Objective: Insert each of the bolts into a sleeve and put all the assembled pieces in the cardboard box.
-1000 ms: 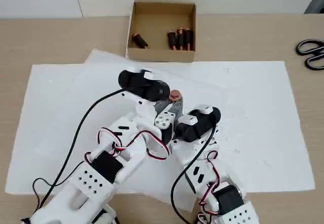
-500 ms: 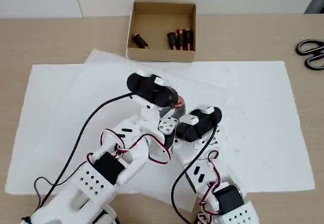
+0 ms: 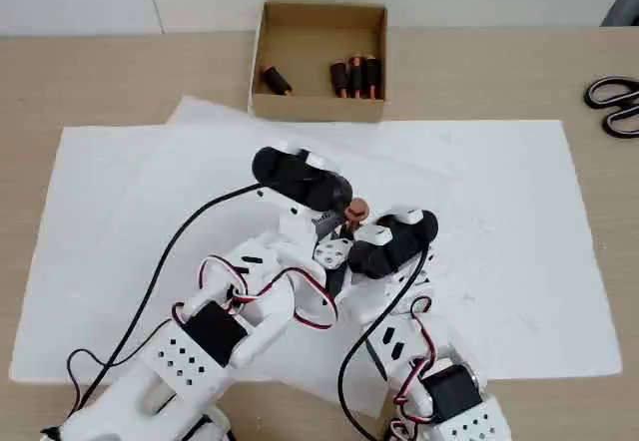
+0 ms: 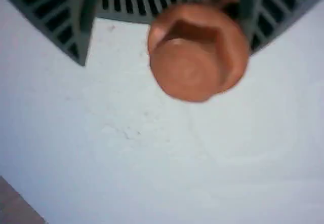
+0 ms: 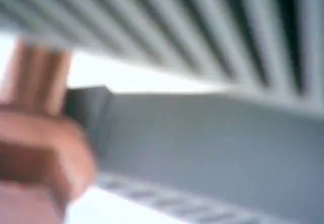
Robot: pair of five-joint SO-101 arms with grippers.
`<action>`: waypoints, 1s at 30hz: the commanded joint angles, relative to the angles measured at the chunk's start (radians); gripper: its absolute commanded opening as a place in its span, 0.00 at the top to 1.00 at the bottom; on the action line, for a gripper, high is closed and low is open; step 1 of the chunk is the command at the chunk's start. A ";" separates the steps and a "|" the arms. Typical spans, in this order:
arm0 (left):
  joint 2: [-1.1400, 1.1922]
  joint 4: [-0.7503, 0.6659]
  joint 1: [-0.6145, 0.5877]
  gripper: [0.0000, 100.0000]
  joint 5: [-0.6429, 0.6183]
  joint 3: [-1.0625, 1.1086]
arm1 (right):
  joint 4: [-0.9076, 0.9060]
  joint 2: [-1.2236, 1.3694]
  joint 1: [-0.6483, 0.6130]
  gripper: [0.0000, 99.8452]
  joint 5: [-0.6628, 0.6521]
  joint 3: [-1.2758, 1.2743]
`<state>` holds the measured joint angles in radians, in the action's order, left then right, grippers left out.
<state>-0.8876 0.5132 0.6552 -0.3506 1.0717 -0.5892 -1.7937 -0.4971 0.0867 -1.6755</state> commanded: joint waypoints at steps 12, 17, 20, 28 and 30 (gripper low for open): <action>-0.025 0.364 -0.034 0.69 -0.003 -0.205 | 0.001 -0.021 -0.005 1.00 0.009 -0.009; -0.025 0.497 -0.038 0.69 0.058 -0.277 | 0.001 -0.021 -0.005 1.00 0.009 -0.009; -0.025 0.568 -0.118 0.69 0.133 -0.335 | 0.001 -0.021 -0.004 1.00 0.008 -0.009; -0.025 0.799 -0.535 0.69 0.364 -0.533 | 0.001 -0.019 0.079 1.00 0.008 -0.009; -0.025 0.862 -0.634 0.69 0.381 -0.613 | -0.005 -0.013 0.082 1.00 -0.003 -0.009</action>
<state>-0.8907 1.3034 0.1519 -0.0054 0.5854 -0.5892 -1.7967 -0.4266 0.0882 -1.6755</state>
